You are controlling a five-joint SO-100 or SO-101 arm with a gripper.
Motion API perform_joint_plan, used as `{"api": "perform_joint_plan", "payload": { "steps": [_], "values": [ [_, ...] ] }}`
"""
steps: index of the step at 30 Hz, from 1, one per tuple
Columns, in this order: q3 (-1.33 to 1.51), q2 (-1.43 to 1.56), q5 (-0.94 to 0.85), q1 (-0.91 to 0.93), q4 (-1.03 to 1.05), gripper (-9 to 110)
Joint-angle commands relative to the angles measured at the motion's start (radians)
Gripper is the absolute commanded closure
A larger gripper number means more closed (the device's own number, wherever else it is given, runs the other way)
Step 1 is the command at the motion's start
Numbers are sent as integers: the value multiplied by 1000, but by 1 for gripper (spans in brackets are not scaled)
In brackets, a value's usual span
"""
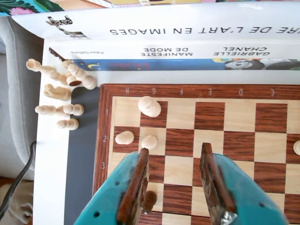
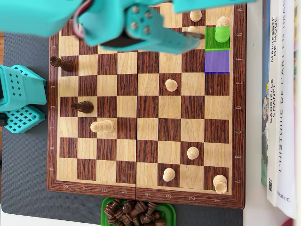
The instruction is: Play chess
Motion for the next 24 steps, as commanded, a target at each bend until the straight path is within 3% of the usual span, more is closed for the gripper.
{"api": "perform_joint_plan", "payload": {
  "steps": [1, 24],
  "values": [
    [86, 155, 5, 37, -15, 85],
    [1080, 1276, -5, 287, -37, 85]
  ]
}}
